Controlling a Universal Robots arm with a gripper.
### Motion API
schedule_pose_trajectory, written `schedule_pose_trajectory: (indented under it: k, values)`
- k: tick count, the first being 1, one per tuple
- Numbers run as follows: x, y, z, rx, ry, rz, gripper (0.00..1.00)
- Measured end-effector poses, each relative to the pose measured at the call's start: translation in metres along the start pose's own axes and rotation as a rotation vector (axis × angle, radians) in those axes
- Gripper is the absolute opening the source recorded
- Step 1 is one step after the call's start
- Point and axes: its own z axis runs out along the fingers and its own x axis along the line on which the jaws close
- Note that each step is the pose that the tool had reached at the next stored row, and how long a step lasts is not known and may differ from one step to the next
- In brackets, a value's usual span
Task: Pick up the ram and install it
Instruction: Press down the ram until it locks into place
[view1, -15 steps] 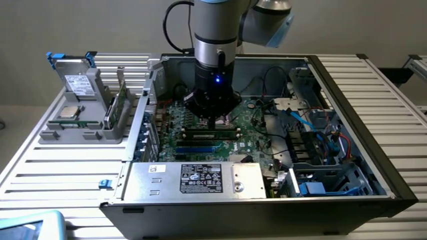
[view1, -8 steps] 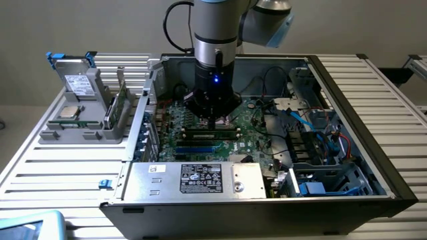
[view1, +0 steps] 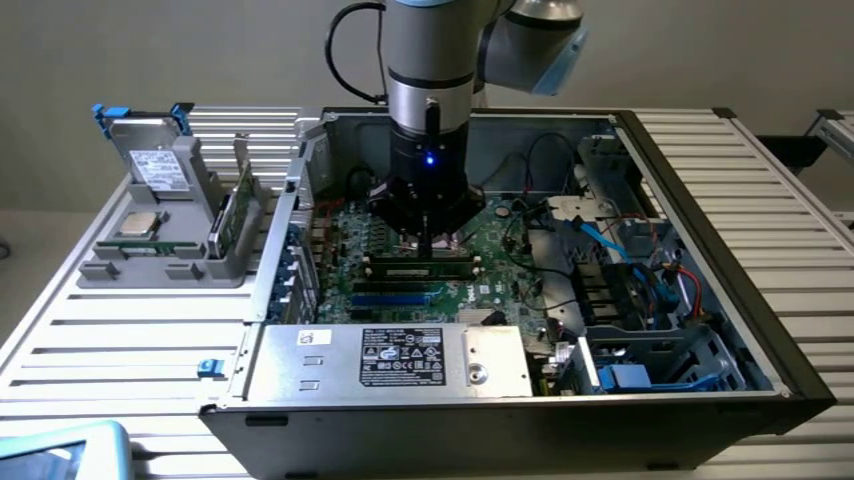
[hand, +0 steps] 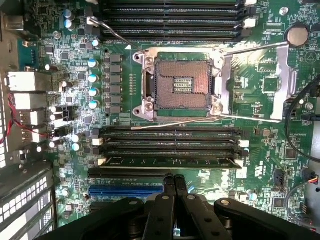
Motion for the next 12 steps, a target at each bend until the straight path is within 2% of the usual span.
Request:
schedule_pose_trajectory:
  k: [2, 3, 12]
  values:
    - [0.0000, 0.0000, 0.0001, -0.0195, -0.0022, 0.010, 0.11]
    - [0.0000, 0.0000, 0.0000, -0.0253, -0.0022, 0.012, 0.11]
    - [0.0000, 0.0000, 0.0001, -0.0261, -0.0022, 0.012, 0.11]
